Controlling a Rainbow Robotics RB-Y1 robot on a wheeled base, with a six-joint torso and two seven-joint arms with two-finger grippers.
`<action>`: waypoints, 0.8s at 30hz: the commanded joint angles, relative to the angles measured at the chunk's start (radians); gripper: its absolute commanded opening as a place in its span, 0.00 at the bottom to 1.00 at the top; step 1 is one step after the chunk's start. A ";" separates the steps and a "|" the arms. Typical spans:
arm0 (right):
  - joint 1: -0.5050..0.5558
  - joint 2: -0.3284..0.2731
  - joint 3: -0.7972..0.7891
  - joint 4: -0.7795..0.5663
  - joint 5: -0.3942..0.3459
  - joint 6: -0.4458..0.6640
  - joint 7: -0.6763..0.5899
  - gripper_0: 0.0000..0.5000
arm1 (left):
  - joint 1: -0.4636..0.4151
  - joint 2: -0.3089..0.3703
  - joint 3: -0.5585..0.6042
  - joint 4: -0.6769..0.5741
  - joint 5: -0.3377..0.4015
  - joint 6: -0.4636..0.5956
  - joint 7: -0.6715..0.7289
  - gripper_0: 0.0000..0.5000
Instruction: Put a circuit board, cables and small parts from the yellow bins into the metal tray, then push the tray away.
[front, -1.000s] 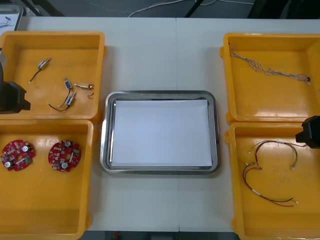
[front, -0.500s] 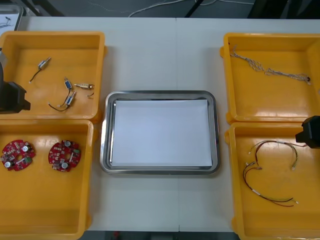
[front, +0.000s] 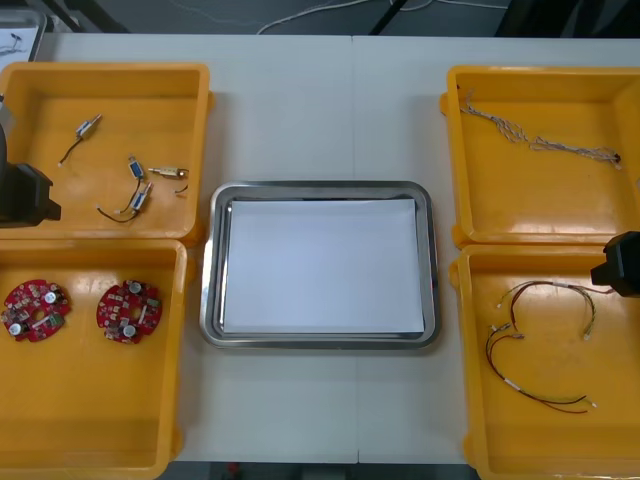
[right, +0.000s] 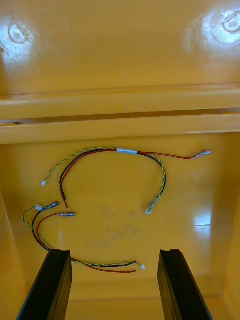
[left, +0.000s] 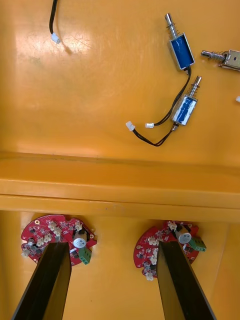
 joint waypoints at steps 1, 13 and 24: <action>0.013 -0.013 -0.030 -0.028 -0.002 -0.007 0.004 1.00 | 0.013 0.044 0.031 -0.029 -0.009 -0.009 -0.096 1.00; 0.013 -0.013 -0.030 -0.028 -0.002 -0.007 0.004 1.00 | 0.013 0.044 0.031 -0.029 -0.009 -0.009 -0.096 1.00; 0.013 -0.013 -0.030 -0.028 -0.002 -0.007 0.004 1.00 | 0.013 0.044 0.031 -0.029 -0.009 -0.009 -0.096 1.00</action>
